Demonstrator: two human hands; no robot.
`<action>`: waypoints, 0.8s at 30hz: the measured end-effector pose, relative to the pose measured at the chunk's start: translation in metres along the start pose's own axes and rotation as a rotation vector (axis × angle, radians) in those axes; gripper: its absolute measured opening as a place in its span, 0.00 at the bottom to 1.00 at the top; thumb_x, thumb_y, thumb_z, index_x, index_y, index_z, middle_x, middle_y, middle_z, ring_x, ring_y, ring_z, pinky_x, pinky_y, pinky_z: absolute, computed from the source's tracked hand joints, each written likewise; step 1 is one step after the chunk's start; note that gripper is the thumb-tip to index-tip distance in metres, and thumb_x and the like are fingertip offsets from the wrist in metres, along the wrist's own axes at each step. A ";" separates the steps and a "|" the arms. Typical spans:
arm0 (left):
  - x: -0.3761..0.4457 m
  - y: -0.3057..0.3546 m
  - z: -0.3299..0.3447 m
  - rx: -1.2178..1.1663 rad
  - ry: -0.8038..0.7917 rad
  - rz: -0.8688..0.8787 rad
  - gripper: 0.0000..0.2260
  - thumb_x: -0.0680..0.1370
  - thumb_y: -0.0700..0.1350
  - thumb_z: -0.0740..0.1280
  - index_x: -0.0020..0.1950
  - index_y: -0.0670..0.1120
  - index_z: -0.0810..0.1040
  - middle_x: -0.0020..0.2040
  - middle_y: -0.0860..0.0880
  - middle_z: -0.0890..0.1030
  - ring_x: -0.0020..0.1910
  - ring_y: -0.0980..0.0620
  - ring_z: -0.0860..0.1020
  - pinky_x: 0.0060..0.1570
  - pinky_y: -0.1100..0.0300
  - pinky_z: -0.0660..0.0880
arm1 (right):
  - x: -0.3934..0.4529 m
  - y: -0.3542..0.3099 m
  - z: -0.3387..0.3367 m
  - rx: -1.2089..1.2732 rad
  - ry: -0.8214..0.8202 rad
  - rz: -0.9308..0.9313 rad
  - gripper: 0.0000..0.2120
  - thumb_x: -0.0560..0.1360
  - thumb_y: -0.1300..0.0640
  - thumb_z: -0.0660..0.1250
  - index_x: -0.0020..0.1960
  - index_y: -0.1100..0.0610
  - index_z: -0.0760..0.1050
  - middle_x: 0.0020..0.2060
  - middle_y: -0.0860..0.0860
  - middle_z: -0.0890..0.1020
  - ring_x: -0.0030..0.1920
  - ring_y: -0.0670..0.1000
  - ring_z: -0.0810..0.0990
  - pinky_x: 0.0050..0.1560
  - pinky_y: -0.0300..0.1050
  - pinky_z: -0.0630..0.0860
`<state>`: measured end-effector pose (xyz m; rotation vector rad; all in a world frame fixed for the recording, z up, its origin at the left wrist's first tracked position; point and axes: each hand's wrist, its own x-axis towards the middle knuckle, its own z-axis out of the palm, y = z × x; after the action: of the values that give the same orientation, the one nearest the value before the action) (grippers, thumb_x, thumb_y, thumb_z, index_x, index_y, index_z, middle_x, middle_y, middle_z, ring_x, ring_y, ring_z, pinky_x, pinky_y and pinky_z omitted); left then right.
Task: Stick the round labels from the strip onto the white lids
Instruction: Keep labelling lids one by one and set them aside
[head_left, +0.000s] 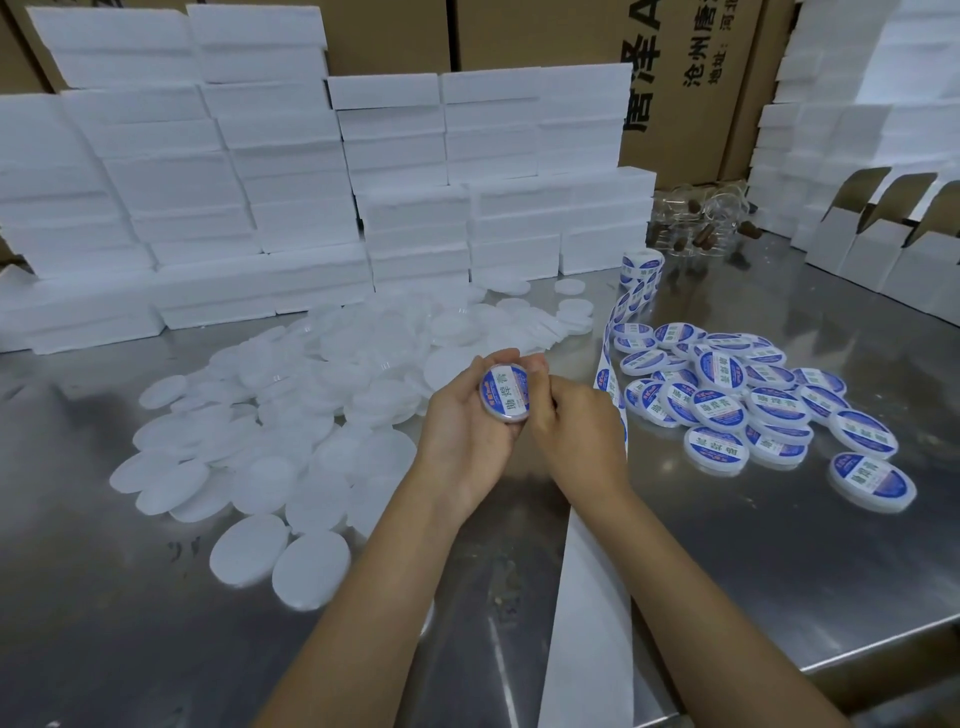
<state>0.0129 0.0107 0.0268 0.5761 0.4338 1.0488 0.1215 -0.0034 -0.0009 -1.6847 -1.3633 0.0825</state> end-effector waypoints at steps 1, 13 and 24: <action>0.001 -0.001 -0.001 0.008 0.001 -0.003 0.13 0.85 0.44 0.56 0.56 0.38 0.78 0.65 0.36 0.79 0.68 0.42 0.77 0.68 0.53 0.73 | 0.001 0.000 0.000 -0.018 -0.004 0.004 0.27 0.84 0.45 0.53 0.28 0.52 0.62 0.21 0.47 0.66 0.25 0.48 0.67 0.29 0.46 0.58; -0.003 0.012 -0.009 0.869 0.071 0.286 0.15 0.76 0.37 0.75 0.60 0.42 0.76 0.42 0.44 0.87 0.36 0.45 0.86 0.29 0.60 0.79 | 0.002 0.005 -0.011 0.218 -0.030 -0.022 0.21 0.83 0.40 0.54 0.33 0.46 0.67 0.26 0.44 0.74 0.31 0.45 0.72 0.35 0.45 0.65; -0.001 0.013 -0.011 0.855 0.308 0.430 0.15 0.82 0.51 0.67 0.48 0.38 0.78 0.36 0.46 0.85 0.26 0.43 0.82 0.24 0.57 0.79 | -0.006 -0.002 -0.004 0.184 -0.171 -0.067 0.25 0.78 0.37 0.61 0.33 0.55 0.61 0.24 0.50 0.71 0.28 0.52 0.69 0.34 0.52 0.69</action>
<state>-0.0031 0.0170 0.0271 1.3145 1.0847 1.3555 0.1204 -0.0112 -0.0003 -1.5036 -1.4896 0.3102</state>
